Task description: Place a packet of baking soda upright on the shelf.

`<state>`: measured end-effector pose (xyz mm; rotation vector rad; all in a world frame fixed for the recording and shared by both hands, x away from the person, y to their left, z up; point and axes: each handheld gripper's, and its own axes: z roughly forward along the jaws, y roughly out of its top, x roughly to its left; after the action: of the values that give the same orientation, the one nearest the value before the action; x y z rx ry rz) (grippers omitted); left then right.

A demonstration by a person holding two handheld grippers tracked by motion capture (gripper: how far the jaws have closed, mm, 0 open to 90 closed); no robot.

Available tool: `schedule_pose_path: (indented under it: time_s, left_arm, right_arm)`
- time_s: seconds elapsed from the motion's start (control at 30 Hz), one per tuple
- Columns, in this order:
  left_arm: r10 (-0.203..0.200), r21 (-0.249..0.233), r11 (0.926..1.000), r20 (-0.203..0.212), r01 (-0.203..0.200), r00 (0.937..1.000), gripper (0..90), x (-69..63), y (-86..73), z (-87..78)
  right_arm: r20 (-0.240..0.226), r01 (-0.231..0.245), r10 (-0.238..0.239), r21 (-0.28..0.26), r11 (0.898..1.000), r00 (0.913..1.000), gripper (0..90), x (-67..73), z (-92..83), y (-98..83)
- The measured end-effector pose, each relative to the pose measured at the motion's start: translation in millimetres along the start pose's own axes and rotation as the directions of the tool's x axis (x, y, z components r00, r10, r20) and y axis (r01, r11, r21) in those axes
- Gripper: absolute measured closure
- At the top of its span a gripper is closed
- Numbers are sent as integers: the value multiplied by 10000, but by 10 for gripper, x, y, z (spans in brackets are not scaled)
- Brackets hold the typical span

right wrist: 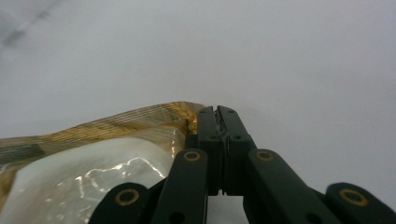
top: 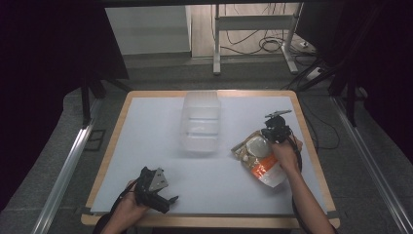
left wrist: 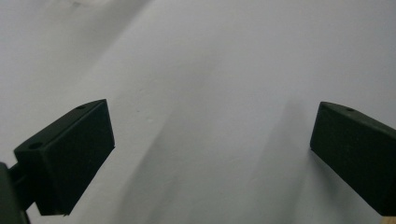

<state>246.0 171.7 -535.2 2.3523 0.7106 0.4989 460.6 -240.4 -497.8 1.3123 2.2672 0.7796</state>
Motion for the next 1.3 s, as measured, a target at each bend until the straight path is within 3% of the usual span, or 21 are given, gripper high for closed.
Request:
schedule_pose_path:
  time_s: [0.3, 0.43, 0.63, 0.87, 1.3]
  left_arm:
    - [54, 67, 10000, -8, -54, 10000, 0, -6, 2, 11]
    - [86, 132, 9999, 2, -86, 10000, 0, -10, 2, 17]
    - [115, 156, 9998, -12, -115, 9999, 0, -15, 3, 19]
    - [121, 169, 9998, 5, -121, 9999, 0, -17, 3, 20]
    - [115, 187, 9998, -1, -115, 9999, 0, -17, 3, 17]
  right_arm:
    - [-77, -145, 147, 233, 9996, 9999, 884, 27, 94, 27]
    - [-341, -320, 329, 258, 9992, 9989, 887, 57, 109, 40]
    - [-581, -224, 244, 345, 9992, 9980, 887, 156, 124, 59]
    - [-864, 401, -350, 576, 9975, 9956, 887, 362, 134, 99]
    - [-1312, 1431, -1317, 814, 9864, 9826, 887, 705, 122, 138]
